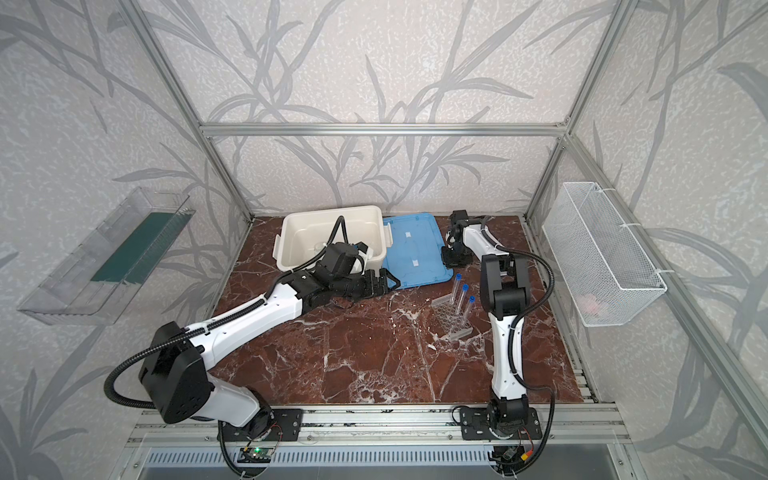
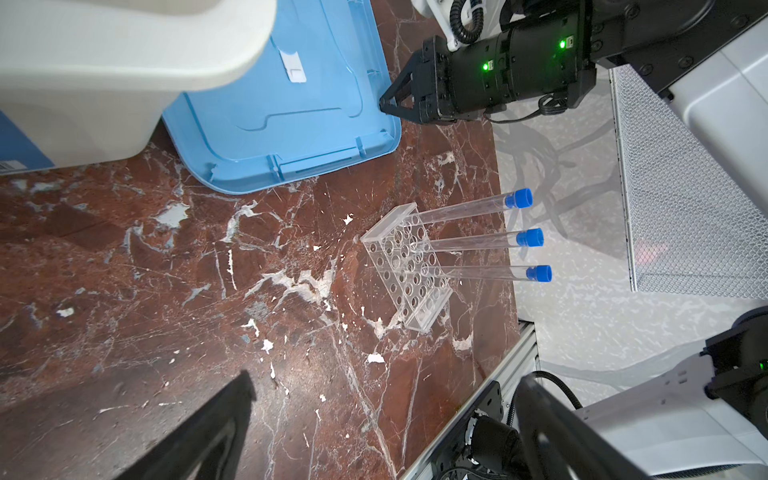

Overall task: Organize the chemistry lab equipment
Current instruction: 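Pull the blue lid with the right gripper away from the white bin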

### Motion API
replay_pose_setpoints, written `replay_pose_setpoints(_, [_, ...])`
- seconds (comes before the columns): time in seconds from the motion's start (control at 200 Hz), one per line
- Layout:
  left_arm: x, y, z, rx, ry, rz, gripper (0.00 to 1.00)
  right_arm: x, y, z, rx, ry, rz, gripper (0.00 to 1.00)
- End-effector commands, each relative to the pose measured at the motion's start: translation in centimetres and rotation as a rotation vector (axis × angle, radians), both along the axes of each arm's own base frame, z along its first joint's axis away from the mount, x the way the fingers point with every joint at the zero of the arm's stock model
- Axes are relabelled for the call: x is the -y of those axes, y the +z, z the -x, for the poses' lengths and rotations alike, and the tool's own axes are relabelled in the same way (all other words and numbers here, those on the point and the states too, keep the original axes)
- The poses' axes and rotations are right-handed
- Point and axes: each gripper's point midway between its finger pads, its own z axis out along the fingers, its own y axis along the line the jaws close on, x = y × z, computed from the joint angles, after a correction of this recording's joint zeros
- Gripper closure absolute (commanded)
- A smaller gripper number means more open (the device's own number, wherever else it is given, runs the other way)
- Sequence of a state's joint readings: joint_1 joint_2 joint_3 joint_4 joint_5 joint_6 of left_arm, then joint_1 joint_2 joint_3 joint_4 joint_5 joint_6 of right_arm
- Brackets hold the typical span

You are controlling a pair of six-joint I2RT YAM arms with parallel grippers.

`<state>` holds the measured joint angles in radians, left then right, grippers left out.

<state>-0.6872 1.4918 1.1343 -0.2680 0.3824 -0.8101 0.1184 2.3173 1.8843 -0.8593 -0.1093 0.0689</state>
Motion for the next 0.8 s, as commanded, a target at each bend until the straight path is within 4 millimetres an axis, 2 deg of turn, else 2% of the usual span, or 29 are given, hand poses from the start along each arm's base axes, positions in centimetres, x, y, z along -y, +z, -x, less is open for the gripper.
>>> replay_pose_setpoints(0.0, [0.3, 1.5, 0.2, 0.028, 0.0, 0.048, 0.01, 0.0, -0.7, 0.5, -0.039, 0.022, 0.01, 0.83])
replay_pose_setpoints(0.14, [-0.2, 1.3, 0.2, 0.029, 0.019, 0.027, 0.01, 0.1, -1.7, 0.6, -0.062, 0.031, 0.018, 0.84])
replay_pose_setpoints(0.235, [-0.5, 1.4, 0.3, 0.036, 0.023, 0.019, 0.01, 0.3, -1.9, 0.8, -0.068, 0.041, 0.028, 0.93])
replay_pose_setpoints(0.295, [-0.8, 1.5, 0.3, 0.044, 0.031, 0.011, 0.01, 0.5, -1.4, 0.8, -0.057, 0.041, 0.039, 0.94])
replay_pose_setpoints(0.42, [-1.1, 1.6, 0.4, 0.05, 0.037, 0.005, 0.01, 0.7, 1.0, 0.3, -0.005, 0.033, 0.047, 1.0])
replay_pose_setpoints(0.605, [-1.2, 1.8, 0.5, 0.054, 0.044, 0.015, 0.01, 0.8, 5.5, -0.3, 0.085, 0.023, 0.053, 1.0])
replay_pose_setpoints(0.795, [-1.4, 2.4, 0.6, 0.067, 0.052, 0.025, 0.01, 2.1, 9.4, 0.2, 0.131, 0.007, 0.115, 1.0])
